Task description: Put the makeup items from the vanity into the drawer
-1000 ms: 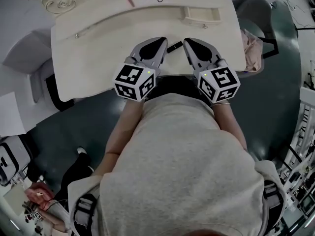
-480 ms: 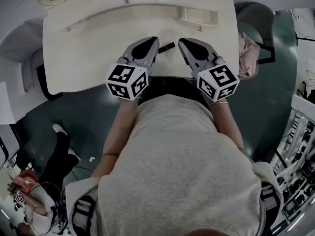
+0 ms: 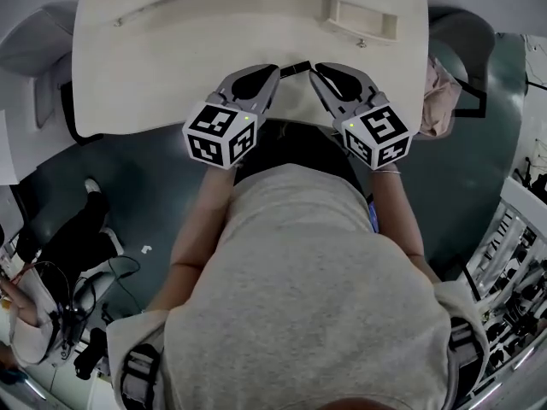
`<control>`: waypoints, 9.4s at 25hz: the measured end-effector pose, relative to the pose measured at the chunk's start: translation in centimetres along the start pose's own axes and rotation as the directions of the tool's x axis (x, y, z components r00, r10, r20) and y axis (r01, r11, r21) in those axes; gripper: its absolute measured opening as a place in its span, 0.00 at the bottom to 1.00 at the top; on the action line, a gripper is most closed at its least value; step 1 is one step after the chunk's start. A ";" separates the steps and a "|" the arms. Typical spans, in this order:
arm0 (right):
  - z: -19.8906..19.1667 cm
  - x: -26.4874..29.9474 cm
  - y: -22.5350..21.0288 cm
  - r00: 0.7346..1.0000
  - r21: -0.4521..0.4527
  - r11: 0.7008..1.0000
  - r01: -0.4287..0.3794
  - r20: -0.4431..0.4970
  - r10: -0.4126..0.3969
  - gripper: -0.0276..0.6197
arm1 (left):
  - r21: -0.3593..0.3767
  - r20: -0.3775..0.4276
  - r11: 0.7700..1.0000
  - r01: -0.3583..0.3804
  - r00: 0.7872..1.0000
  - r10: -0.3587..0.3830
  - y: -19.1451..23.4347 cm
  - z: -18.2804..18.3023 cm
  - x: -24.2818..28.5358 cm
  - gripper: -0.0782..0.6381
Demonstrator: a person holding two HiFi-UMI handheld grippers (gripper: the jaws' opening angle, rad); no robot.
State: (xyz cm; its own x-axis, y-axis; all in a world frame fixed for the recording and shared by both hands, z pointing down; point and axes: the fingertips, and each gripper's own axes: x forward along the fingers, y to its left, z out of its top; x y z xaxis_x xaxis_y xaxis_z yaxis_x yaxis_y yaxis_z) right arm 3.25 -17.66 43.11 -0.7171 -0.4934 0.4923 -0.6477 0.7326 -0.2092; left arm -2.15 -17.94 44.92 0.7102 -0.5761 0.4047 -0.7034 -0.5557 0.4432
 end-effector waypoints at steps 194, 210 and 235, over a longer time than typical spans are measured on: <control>7.9 -8.3 -11.5 0.857 0.107 0.898 0.427 0.269 -0.440 0.13 | 0.333 -0.001 0.922 0.195 0.978 -0.206 -5.1 7.4 7.4 0.12; 9.7 -7.9 -5.6 0.936 -0.120 0.948 0.295 0.234 -0.262 0.05 | 0.363 0.043 0.902 0.235 0.962 -0.268 -6.7 9.1 4.4 0.12; 7.5 -5.4 -3.0 0.991 -0.212 0.968 0.132 0.054 -0.123 0.05 | 0.282 0.008 0.932 0.227 0.971 -0.239 -4.9 6.9 3.7 0.12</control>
State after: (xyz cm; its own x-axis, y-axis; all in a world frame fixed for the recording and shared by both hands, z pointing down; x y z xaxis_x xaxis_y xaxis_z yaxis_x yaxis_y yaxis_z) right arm 7.20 -20.70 34.75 -0.6445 -0.6045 0.4682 -0.6671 0.7437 0.0419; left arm 3.68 -21.47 38.72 0.8574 -0.4314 0.2806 -0.5030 -0.8179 0.2792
